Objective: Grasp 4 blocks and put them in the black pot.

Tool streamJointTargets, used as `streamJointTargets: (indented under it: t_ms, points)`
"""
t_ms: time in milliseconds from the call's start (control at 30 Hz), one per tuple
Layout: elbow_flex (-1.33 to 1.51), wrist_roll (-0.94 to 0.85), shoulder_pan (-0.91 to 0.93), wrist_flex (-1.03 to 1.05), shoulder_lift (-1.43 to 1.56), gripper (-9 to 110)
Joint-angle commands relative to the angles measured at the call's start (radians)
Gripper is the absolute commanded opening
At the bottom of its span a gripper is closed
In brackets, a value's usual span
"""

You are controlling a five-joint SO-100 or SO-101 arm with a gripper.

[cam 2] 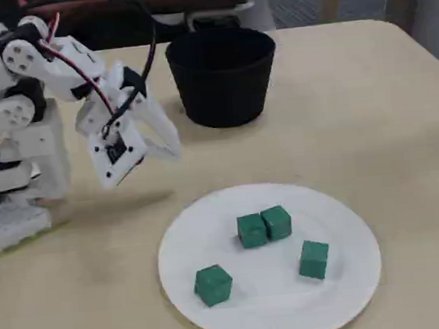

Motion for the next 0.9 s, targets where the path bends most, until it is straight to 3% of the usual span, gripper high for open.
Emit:
streamJointTargets:
  t_ms: [0, 400, 533, 700, 867]
  points:
    - [-0.124, 0.003, 0.051, -0.198, 0.003, -2]
    - [-0.051, -0.054, 0.054, -0.189, 0.003, -2]
    - [-0.296, -0.08, 0.086, -0.109, -0.049, -2]
    - [-0.83, -0.15, 0.14, 0.121, -0.471, -2]
    - [-0.879, -0.095, 0.238, 0.104, -0.604, -2]
